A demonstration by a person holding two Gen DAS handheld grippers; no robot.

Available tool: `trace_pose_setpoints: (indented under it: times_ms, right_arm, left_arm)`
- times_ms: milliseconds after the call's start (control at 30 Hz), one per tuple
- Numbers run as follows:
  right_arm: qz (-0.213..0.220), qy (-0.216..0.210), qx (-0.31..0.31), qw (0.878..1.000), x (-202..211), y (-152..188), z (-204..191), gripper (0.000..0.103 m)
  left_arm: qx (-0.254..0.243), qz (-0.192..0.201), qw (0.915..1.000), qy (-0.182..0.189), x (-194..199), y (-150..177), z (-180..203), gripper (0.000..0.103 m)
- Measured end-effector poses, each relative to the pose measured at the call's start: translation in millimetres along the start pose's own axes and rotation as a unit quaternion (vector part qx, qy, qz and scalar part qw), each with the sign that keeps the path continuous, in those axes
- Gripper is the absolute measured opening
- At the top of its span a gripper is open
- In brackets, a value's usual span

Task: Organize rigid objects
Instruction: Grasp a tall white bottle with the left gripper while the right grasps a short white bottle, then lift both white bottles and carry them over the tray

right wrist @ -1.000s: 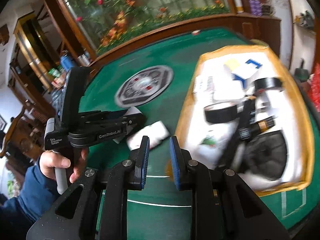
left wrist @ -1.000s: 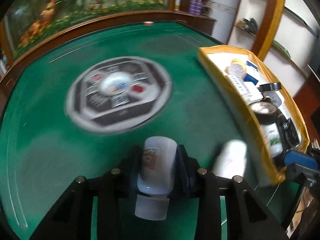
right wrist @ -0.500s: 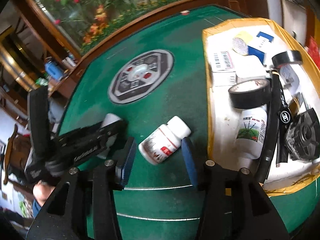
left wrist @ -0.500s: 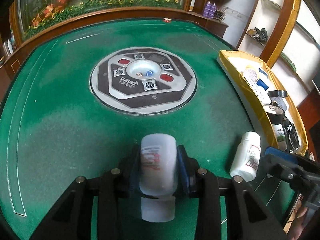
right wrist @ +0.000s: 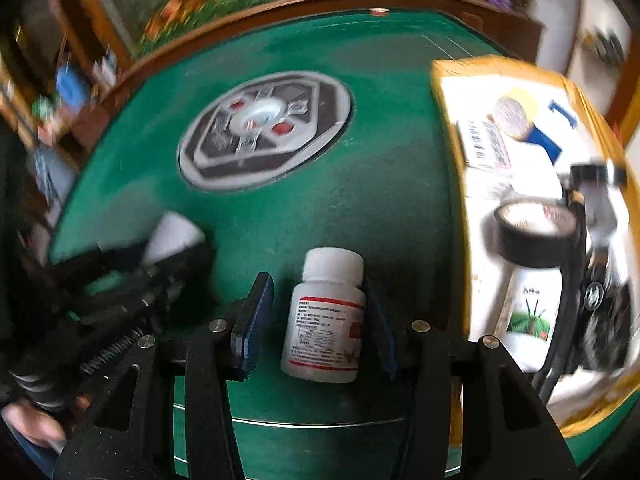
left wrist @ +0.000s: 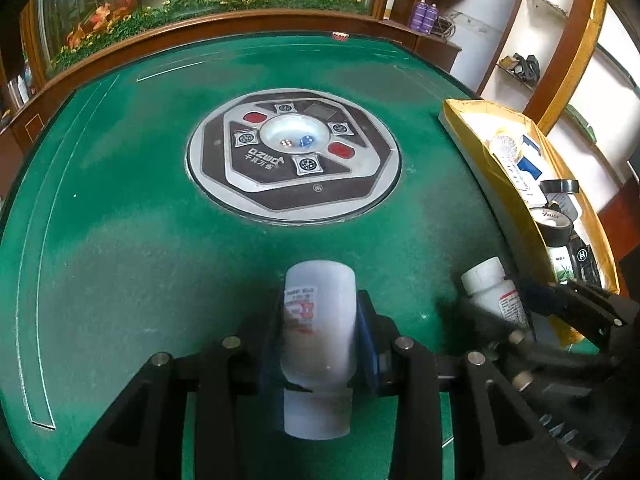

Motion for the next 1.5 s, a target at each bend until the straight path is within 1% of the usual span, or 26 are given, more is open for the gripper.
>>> trace_pose_setpoints:
  times_ms: [67,133,167,200,233,267,300,333,367,467,500,567,667,800,933,1000,1200,1233,1267,1300,1333,1400,1467,1500]
  right_arm:
    - [0.005,0.002,0.012,1.0,0.7,2.1,-0.5,0.047]
    - [0.012,0.013,0.027,0.999,2.8,6.1,0.9,0.039]
    - [0.017,0.017,0.042,0.999,3.2,7.8,2.5,0.038]
    - [0.017,0.017,0.042,0.999,3.2,7.8,2.5,0.038]
    - [0.018,0.012,0.045,0.999,4.0,8.4,2.9,0.038]
    - [0.025,-0.004,0.045,0.999,8.4,6.9,2.9,0.037]
    - [0.025,-0.004,0.045,0.999,8.4,6.9,2.9,0.036]
    - [0.032,-0.013,0.043,0.998,12.8,3.0,2.7,0.036]
    - [0.039,-0.012,0.043,0.998,17.1,-2.2,2.2,0.036]
    - [0.061,-0.017,0.05,0.997,25.0,-19.3,-4.5,0.036]
    - [0.077,-0.016,0.055,0.995,27.2,-32.6,-9.6,0.036]
    - [0.081,-0.015,0.055,0.995,25.8,-36.5,-11.2,0.036]
    - [0.08,-0.025,0.05,0.995,16.2,-40.2,-15.8,0.037]
    - [0.059,-0.038,0.048,0.996,-10.1,-37.9,-20.1,0.037]
    - [0.05,-0.042,0.048,0.997,-17.7,-37.8,-18.2,0.037]
    - [0.054,-0.042,0.054,0.996,-17.7,-36.6,-18.4,0.037]
    - [0.059,-0.044,0.059,0.995,-16.7,-34.5,-17.8,0.036]
    - [0.063,-0.068,0.043,0.995,-13.6,-35.2,-13.9,0.036]
    - [0.063,-0.068,0.043,0.995,-13.6,-35.2,-13.9,0.036]
    - [0.09,-0.073,0.029,0.993,-2.1,-38.8,-6.7,0.036]
    - [0.09,-0.073,0.029,0.993,-2.1,-38.8,-6.7,0.036]
    - [0.117,-0.07,0.019,0.99,9.9,-41.8,0.7,0.036]
    - [0.127,-0.067,0.007,0.99,14.6,-42.7,8.4,0.036]
    - [0.127,-0.078,-0.006,0.989,16.9,-42.1,15.5,0.036]
  left_arm:
    - [-0.002,0.001,1.0,-0.004,0.1,0.5,0.4,0.036]
    - [-0.008,0.002,0.9999,-0.011,-0.1,1.4,1.8,0.036]
    - [-0.01,0.004,0.9998,-0.016,-0.1,1.3,1.7,0.034]
    - [-0.009,0.006,0.9997,-0.02,0.2,1.0,1.4,0.034]
    - [-0.009,0.011,0.9997,-0.022,2.0,0.5,1.2,0.034]
    - [-0.008,0.016,0.9996,-0.022,3.8,-0.7,0.6,0.034]
    - [-0.003,0.025,0.9994,-0.023,7.1,-2.2,-1.6,0.034]
    - [0.001,0.029,0.9993,-0.025,8.2,-3.2,-3.2,0.034]
    - [0.008,0.033,0.9991,-0.027,9.3,-4.3,-6.8,0.034]
    - [0.024,0.03,0.9988,-0.03,6.0,-6.3,-14.0,0.034]
    - [0.025,0.028,0.9988,-0.033,4.9,-6.3,-14.6,0.034]
    - [0.027,0.021,0.9985,-0.042,0.0,-6.1,-16.7,0.034]
    - [0.024,0.025,0.9981,-0.05,-1.4,-6.7,-15.5,0.034]
    - [0.013,0.031,0.9968,-0.073,-2.9,-6.7,-13.0,0.034]
    - [0.013,0.036,0.9963,-0.077,-3.9,-7.5,-12.6,0.034]
    - [0.012,0.041,0.9959,-0.08,-4.3,-7.6,-12.1,0.034]
    - [0.015,0.043,0.9961,-0.075,-4.0,-8.4,-12.1,0.034]
    - [0.018,0.042,0.9967,-0.067,-3.5,-8.7,-13.0,0.034]
    - [0.02,0.042,0.997,-0.062,-3.0,-8.9,-13.5,0.034]
    - [0.024,0.044,0.9973,-0.054,-1.4,-9.6,-14.4,0.034]
    - [0.026,0.047,0.9973,-0.051,0.5,-10.3,-14.1,0.034]
    - [0.023,0.065,0.9967,-0.043,9.1,-12.7,-11.0,0.034]
    - [0.02,0.082,0.9958,-0.036,16.1,-14.8,-7.0,0.034]
    - [0.019,0.088,0.9955,-0.03,18.9,-16.0,-4.3,0.034]
Point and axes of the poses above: each gripper's, at about its wrist camera, not at the fingertips, and x roughly against the way its jaws point, z to its right, y to its underside, the point moved 6 cm from there along -x, roughly the way its jaws point, and after that the axes turned 8 degrees about -z, right-handed, at the moved point
